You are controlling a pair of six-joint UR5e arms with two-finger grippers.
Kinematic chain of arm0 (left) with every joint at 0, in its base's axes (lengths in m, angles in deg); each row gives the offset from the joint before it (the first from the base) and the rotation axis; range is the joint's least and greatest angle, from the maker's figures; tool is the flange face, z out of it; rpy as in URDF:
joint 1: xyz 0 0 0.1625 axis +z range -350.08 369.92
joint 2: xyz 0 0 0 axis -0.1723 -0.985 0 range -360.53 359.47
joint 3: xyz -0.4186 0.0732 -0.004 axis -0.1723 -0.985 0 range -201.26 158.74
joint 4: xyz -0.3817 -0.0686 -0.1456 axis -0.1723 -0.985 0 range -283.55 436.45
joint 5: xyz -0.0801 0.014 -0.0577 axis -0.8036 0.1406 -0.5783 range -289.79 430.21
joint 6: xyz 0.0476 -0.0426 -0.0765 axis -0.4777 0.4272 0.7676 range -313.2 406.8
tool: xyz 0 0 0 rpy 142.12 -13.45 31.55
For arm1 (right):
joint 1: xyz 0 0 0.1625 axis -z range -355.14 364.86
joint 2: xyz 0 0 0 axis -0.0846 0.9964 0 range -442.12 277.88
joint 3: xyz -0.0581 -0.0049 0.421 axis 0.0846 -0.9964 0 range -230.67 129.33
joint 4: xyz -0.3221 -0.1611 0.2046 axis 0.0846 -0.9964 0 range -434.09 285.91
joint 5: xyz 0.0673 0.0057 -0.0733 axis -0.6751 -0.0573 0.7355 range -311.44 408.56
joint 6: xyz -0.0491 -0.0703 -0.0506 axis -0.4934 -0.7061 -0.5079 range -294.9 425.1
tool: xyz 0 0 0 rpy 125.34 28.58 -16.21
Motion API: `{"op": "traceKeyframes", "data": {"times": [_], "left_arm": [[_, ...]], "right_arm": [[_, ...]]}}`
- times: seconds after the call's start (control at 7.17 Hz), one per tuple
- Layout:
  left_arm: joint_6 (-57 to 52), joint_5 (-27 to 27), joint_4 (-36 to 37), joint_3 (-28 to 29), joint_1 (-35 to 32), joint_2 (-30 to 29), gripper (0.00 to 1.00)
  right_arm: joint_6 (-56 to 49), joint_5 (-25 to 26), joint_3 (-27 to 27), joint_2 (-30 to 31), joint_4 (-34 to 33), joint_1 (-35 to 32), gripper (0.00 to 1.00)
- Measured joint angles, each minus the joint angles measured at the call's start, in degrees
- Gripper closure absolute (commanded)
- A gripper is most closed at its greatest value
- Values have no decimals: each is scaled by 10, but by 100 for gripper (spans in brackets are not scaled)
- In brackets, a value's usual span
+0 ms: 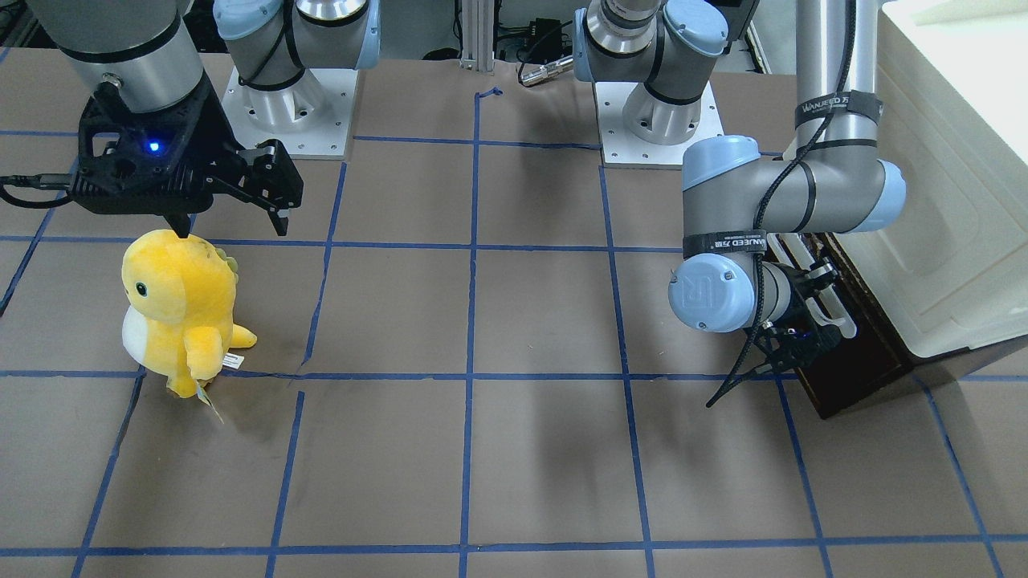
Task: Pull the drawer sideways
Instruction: 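Pull the handle with the left gripper away from the cabinet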
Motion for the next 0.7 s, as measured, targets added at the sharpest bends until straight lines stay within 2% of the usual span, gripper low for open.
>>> {"op": "traceKeyframes", "data": {"times": [0.7], "left_arm": [[15, -5, -7, 6, -6, -5, 86]], "right_arm": [[0, 0, 0, 0, 0, 0, 0]]}}
